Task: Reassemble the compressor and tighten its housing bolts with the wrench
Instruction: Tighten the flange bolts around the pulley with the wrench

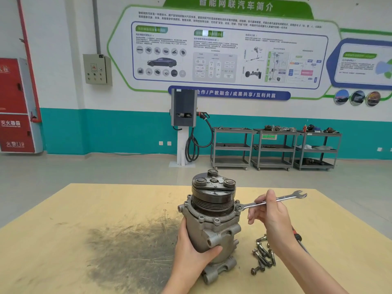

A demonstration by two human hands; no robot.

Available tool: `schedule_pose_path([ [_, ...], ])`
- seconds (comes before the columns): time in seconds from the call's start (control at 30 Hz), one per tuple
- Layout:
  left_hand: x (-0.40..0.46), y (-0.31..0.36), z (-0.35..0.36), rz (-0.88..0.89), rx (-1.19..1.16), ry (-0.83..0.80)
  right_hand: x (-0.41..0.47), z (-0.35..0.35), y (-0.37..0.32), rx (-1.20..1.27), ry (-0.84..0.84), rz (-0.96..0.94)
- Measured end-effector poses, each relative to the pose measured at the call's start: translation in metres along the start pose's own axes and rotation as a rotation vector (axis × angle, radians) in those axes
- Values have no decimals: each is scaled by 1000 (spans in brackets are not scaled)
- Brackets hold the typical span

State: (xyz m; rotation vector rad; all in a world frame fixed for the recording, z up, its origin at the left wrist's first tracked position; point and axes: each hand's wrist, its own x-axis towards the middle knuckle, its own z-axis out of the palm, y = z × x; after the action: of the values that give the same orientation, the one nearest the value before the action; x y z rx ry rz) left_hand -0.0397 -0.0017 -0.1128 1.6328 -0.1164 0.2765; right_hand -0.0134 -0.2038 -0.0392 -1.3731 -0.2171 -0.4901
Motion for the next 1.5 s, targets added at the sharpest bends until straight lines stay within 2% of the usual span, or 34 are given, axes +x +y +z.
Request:
schedule_pose_path([
  [0.17, 0, 1, 0, 7, -12, 4, 14, -2, 2, 58, -10, 278],
  [0.33, 0, 0, 0, -7, -11, 3, 18, -1, 0, 48, -15, 309],
  [0.57, 2, -3, 0, -13, -1, 8, -14, 11, 7, -11, 134, -19],
  [0.77, 3, -4, 1, -13, 14, 16, -39, 18, -1, -196, 120, -304],
  [0.83, 3, -4, 1, -10, 12, 18, -38, 18, -3, -199, 123, -338],
  [0.93, 3, -4, 1, -14, 13, 20, -26, 14, -5, -143, 157, -220],
  [1.27, 2, -1, 0, -15, -15, 9, 12, 1, -10, -13, -13, 165],
  [1.37, 1, 2, 0, -17, -9, 5, 15, 2, -12, 5, -24, 191],
  [1.5, 1, 1, 0, -13, 4, 9, 8, 3, -6, 32, 20, 121],
])
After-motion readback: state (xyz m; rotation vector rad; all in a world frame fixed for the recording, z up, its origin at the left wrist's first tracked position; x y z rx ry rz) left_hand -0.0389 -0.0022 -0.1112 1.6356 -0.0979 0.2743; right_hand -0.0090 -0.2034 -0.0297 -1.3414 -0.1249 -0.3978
